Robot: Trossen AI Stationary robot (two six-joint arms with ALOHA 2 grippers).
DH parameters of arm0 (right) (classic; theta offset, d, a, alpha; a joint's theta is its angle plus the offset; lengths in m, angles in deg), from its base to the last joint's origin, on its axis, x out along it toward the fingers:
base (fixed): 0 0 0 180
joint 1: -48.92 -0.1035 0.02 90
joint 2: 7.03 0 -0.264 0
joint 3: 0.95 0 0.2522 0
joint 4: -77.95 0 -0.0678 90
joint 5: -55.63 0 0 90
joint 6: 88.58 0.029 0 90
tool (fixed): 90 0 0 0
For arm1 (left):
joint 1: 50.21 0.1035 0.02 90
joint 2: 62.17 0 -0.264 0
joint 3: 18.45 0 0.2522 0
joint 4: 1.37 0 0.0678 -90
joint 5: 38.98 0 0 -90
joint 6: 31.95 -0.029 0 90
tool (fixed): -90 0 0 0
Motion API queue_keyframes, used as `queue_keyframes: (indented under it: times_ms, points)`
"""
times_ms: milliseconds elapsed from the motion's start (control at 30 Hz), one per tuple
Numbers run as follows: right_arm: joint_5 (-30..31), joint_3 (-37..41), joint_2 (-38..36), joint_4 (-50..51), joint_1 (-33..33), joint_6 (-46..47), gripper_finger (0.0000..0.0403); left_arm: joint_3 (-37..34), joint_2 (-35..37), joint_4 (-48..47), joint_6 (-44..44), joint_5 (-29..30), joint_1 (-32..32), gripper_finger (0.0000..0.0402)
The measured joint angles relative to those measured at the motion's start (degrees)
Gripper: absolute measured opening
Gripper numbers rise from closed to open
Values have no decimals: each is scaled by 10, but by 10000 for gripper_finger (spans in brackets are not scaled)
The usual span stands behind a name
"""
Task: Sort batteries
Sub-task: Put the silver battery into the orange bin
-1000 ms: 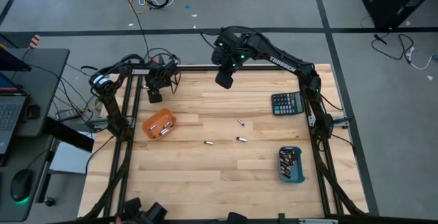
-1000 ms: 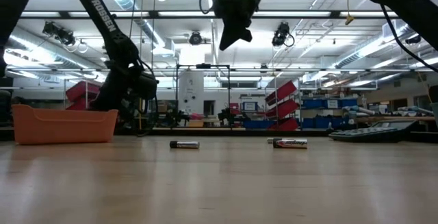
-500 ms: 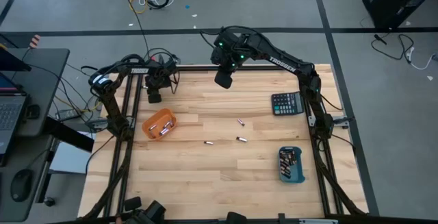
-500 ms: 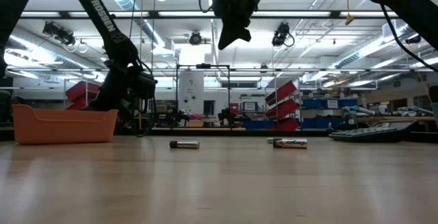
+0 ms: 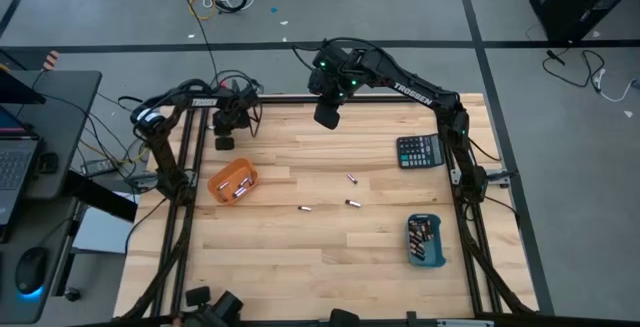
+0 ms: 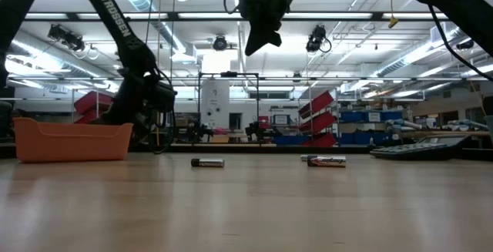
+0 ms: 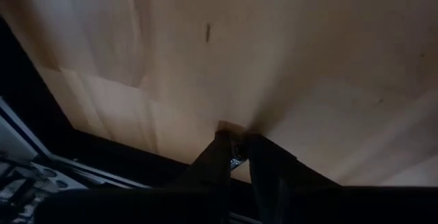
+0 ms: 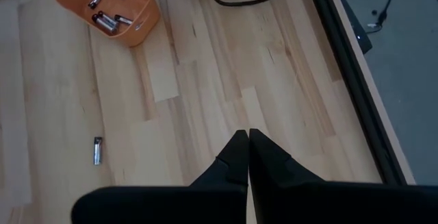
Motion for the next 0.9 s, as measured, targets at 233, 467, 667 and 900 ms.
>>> queue_keyframes:
  times_ms: [233,467,667,900]
  points:
    - [0,0,0,1,0,-3,1,63,-3,-39,25,-107,-10,12]
    - [0,0,0,2,0,-3,1,81,-2,-61,25,-194,-29,1]
    - [0,0,0,2,0,-6,1,90,1,-88,70,-159,-38,1]
    - [3,0,0,-2,2,3,1,188,3,-96,138,-141,-38,1]
